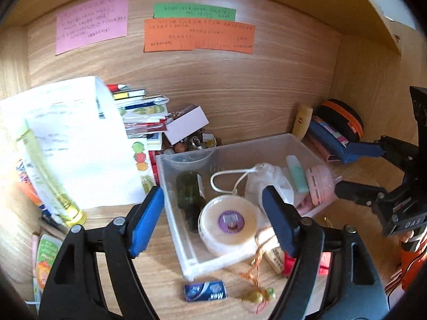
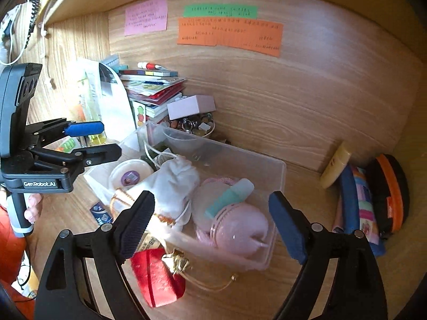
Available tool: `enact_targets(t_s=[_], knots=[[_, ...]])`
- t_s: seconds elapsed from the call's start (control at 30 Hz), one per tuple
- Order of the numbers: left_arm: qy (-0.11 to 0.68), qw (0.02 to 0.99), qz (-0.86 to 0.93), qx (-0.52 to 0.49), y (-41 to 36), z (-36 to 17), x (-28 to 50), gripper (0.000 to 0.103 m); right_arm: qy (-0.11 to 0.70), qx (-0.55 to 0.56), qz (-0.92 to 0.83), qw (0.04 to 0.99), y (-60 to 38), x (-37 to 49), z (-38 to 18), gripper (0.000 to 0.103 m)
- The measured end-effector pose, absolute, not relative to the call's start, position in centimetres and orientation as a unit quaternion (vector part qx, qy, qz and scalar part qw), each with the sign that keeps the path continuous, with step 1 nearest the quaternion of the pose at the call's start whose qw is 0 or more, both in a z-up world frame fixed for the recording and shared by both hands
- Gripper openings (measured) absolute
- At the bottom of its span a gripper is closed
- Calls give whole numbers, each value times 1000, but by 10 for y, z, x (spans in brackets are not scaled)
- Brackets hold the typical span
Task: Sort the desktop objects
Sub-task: 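Grasp the blue Max staple box with the left tool while the right tool grasps the red pouch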
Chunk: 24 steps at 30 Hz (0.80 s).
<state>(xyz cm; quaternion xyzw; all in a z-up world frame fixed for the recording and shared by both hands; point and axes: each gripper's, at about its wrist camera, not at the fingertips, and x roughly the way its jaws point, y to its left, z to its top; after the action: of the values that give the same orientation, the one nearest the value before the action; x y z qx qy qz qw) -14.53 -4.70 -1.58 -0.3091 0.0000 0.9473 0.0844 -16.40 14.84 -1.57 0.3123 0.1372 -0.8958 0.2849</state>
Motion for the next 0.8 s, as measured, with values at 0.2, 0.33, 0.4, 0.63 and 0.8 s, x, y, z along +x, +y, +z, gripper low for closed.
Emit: enact_targets(t_s=[0.2,0.33,0.4,0.63,0.8], knots=[[9,64,947,-316,-60,-18,-120,82,138,308,-897,287,159,-140,-19,86],[9,54,940,-336,-71,-30,-106,85,144,315,-893,287,163,-127,-30,86],[10,51,937,-347,-73,-37,-102,87,144,322,-890,289,164,-122,-38,86],[9,50,911,-409,-74,-77,-97,88,134,369,-872,293,167,-113,-71,86],[8,54,895,-444,-69,-101,-98,88,131,393,-857,307,161,-114,-91,86]])
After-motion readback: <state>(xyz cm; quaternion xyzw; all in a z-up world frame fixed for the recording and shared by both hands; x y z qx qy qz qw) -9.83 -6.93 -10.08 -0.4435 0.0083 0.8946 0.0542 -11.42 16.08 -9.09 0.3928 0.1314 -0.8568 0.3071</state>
